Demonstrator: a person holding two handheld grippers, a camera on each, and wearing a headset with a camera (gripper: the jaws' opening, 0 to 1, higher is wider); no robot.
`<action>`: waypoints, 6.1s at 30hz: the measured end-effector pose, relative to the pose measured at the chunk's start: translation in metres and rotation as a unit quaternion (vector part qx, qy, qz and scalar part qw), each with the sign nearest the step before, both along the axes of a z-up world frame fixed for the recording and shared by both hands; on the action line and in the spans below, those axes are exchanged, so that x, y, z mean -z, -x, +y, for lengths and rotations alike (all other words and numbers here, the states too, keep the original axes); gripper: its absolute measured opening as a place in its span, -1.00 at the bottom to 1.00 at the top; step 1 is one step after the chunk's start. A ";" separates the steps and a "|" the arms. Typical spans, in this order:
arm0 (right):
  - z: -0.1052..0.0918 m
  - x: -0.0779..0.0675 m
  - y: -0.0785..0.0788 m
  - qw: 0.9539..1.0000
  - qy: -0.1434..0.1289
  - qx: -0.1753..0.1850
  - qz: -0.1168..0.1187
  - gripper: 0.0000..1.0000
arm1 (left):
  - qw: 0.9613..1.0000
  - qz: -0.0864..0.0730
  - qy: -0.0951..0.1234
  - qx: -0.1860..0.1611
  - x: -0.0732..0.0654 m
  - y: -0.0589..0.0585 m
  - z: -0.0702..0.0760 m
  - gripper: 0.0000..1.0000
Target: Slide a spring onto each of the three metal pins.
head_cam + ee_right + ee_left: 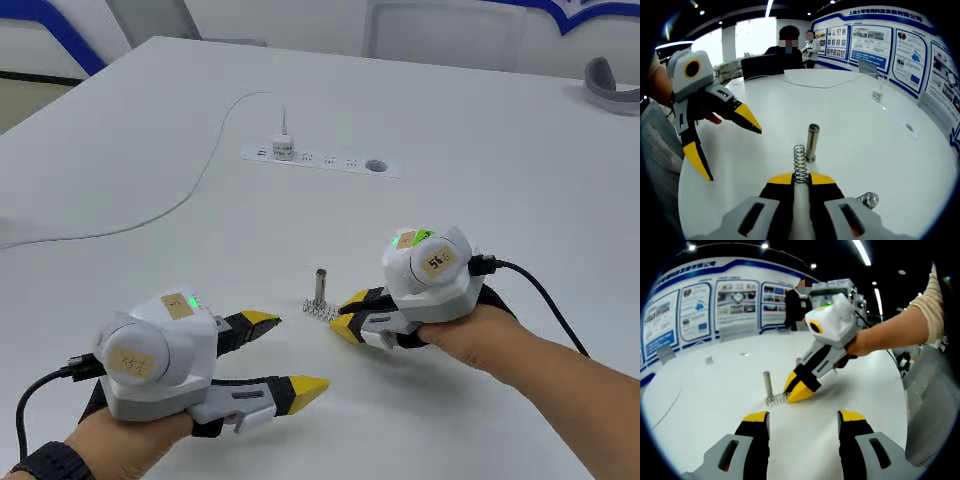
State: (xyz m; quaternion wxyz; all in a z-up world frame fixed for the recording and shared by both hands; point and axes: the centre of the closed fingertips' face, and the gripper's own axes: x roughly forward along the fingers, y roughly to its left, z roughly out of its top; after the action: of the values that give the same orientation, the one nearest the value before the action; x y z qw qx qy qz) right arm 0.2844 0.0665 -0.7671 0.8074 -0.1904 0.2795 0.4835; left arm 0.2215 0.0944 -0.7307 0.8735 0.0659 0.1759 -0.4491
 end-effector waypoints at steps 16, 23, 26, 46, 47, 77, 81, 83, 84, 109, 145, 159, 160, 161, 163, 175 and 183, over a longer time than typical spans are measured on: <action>-0.007 -0.013 0.035 0.999 0.018 -0.044 0.008 -0.77 | 1.000 -0.004 -0.007 0.011 0.000 0.004 -0.006 0.10; -0.013 -0.024 0.054 0.997 0.026 -0.072 0.004 -0.77 | 1.000 -0.010 -0.011 0.020 -0.002 0.007 -0.011 0.07; -0.013 -0.028 0.063 0.996 0.027 -0.088 0.007 -0.77 | 1.000 -0.013 -0.013 0.025 -0.003 0.008 -0.013 0.05; -0.015 -0.032 0.093 0.987 0.051 -0.154 0.020 -0.77 | 0.996 -0.030 -0.027 0.080 -0.001 0.023 -0.028 -0.43; -0.014 -0.032 0.094 0.986 0.052 -0.156 0.021 -0.77 | 0.996 -0.031 -0.028 0.082 -0.001 0.024 -0.028 -0.46; 0.002 -0.070 0.095 0.987 0.009 -0.157 0.020 -0.77 | 0.995 -0.035 -0.032 0.092 0.001 0.025 -0.030 -0.75; 0.007 -0.076 0.095 0.988 -0.006 -0.156 0.021 -0.77 | 0.995 -0.030 -0.028 0.093 0.001 0.027 -0.032 -0.77; 0.009 -0.077 0.095 0.987 -0.010 -0.156 0.020 -0.77 | 0.995 -0.029 -0.026 0.094 0.000 0.027 -0.033 -0.77; 0.011 -0.079 0.095 0.987 -0.013 -0.157 0.018 -0.77 | 0.995 -0.029 -0.025 0.095 0.000 0.028 -0.034 -0.77; 0.023 -0.082 0.094 0.988 -0.023 -0.150 0.001 -0.70 | 0.996 -0.018 0.000 0.087 -0.006 0.026 -0.038 -0.79; 0.018 -0.094 0.071 0.992 -0.036 -0.116 -0.020 -0.77 | 0.999 -0.033 -0.012 0.037 -0.005 0.007 -0.020 -0.12; 0.012 -0.101 0.039 0.996 -0.043 -0.073 -0.041 -0.77 | 0.999 -0.034 -0.015 0.022 -0.003 0.002 -0.015 0.08; 0.012 -0.102 0.037 0.996 -0.044 -0.070 -0.042 -0.77 | 0.999 -0.034 -0.015 0.022 -0.003 0.002 -0.015 0.08; 0.012 -0.103 0.035 0.996 -0.046 -0.068 -0.044 -0.77 | 0.999 -0.034 -0.015 0.021 -0.003 0.002 -0.015 0.08; 0.011 -0.105 0.029 0.996 -0.044 -0.060 -0.050 -0.77 | 0.999 -0.035 -0.016 0.020 -0.002 0.001 -0.014 0.09; 0.014 -0.115 -0.005 0.995 -0.055 -0.018 -0.077 -0.77 | 0.999 -0.032 -0.017 0.018 -0.001 0.002 -0.012 0.13; 0.021 -0.114 -0.016 0.995 -0.056 -0.006 -0.081 -0.77 | 0.999 -0.030 -0.018 0.016 0.001 0.002 -0.012 0.13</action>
State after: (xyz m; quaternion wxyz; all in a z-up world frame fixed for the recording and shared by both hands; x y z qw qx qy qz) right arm 0.3001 0.0871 -0.6527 0.8340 -0.1849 0.1839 0.4863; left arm 0.2196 0.0829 -0.7315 0.8699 0.0973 0.1567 -0.4575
